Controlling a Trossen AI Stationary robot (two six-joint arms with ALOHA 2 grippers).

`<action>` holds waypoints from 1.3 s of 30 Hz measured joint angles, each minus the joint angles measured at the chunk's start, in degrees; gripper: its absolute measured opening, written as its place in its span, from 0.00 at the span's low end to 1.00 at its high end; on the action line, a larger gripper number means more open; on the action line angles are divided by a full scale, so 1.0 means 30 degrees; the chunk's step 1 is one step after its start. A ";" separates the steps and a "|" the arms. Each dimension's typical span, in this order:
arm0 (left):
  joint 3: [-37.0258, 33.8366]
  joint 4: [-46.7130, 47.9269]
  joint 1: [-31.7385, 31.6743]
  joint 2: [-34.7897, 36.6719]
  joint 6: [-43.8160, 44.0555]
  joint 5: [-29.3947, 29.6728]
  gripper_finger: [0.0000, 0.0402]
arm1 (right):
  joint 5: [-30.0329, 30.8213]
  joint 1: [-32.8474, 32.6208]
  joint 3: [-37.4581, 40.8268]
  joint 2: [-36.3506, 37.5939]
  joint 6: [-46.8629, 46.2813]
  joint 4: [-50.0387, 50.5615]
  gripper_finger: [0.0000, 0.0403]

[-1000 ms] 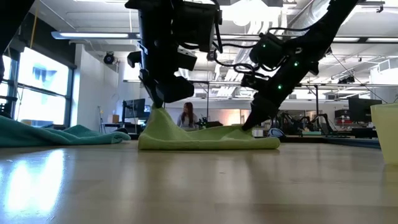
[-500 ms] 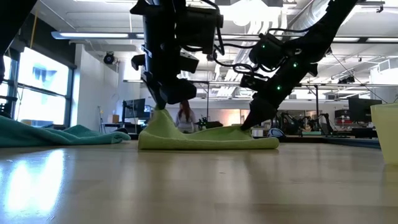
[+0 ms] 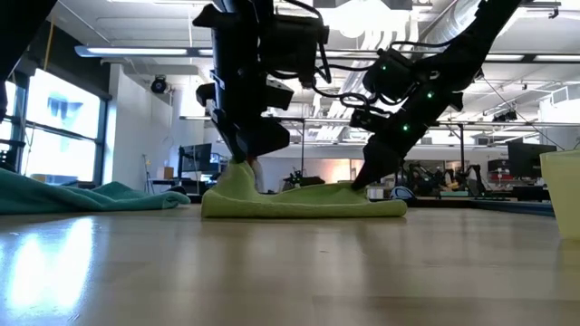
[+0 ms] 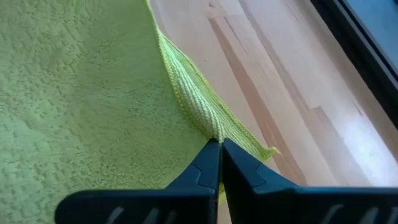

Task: Roll microfiber towels into tight, uniform cylinder then place into a basket
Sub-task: Fold the light green microfiber cloth

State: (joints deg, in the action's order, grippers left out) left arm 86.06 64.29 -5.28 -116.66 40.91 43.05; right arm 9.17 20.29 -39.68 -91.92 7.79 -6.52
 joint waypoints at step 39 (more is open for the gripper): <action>-0.0007 0.0718 -0.0379 -0.1136 0.0245 0.0475 0.10 | -0.1578 -0.1163 -0.2322 0.0233 -0.4136 0.5117 0.42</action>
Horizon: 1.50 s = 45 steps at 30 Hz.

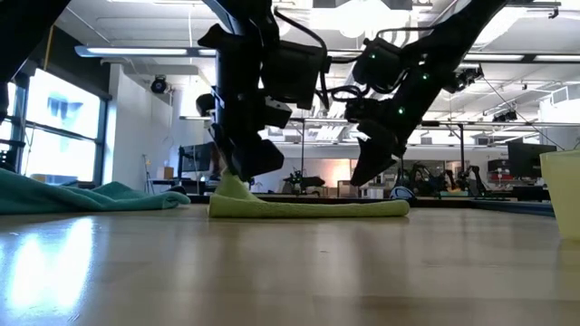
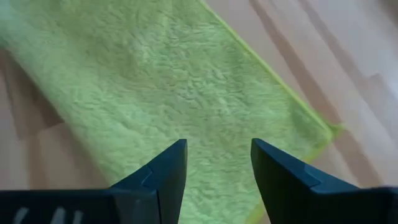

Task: Roll microfiber towels into tight, uniform cylinder then place into a basket
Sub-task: Fold the light green microfiber cloth

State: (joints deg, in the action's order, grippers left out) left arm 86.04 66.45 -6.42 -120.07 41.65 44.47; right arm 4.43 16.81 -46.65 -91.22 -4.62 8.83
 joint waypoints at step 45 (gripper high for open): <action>0.0940 0.0629 0.4364 0.0022 -0.4306 -0.8764 0.33 | 0.5447 -0.0410 -0.2367 -0.2088 0.3703 -0.0032 0.41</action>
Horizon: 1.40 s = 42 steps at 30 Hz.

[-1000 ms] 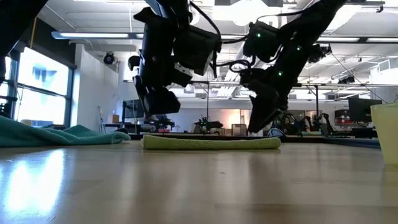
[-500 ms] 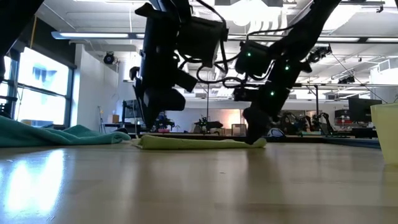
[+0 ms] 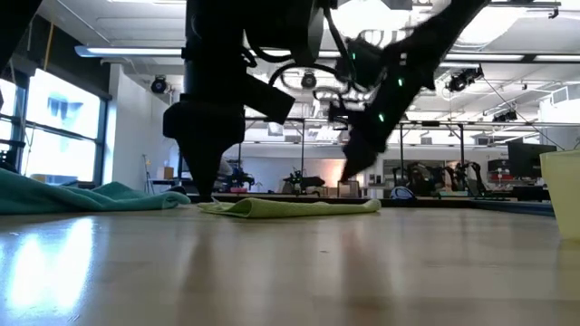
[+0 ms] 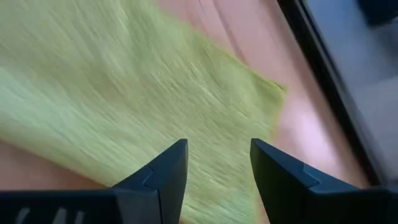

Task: Roll microfiber towels into tight, uniform cylinder then place into a basket
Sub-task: Fold the light green microfiber cloth

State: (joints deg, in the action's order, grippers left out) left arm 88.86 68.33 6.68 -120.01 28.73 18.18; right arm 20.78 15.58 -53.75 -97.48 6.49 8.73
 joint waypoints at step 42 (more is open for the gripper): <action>0.0015 0.4550 -0.0488 0.7916 -0.0073 0.7101 0.33 | -0.5792 -0.4066 0.0381 -0.0789 -0.2620 0.3963 0.41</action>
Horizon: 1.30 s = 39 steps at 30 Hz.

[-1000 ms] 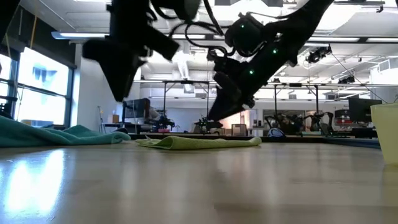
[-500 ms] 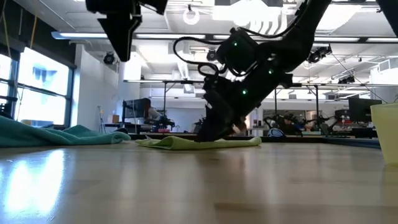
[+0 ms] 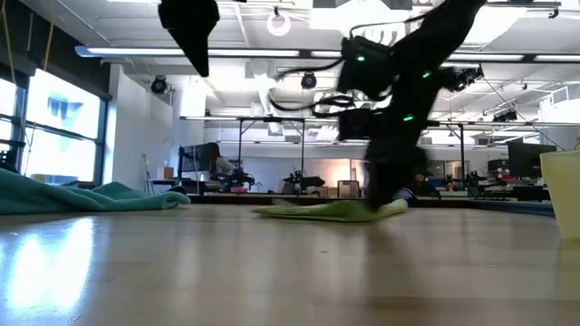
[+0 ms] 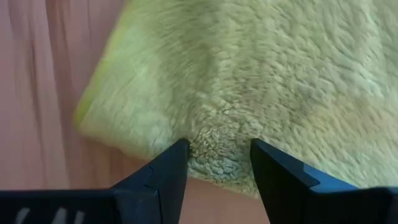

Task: Roll microfiber towels into tight, uniform cylinder then place into a basket
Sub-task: Fold the light green microfiber cloth

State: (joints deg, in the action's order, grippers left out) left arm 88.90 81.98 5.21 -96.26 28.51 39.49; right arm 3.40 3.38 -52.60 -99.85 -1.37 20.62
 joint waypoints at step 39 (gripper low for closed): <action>-0.9089 -2.7964 -0.3774 -0.5829 -0.6695 -0.7421 0.33 | 0.7173 0.3125 0.7316 0.5589 -0.7075 -0.7067 0.41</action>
State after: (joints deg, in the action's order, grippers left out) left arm 61.64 -1.91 -6.11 -113.74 8.43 17.22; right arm 24.92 12.75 -30.65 -83.08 -22.59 -0.58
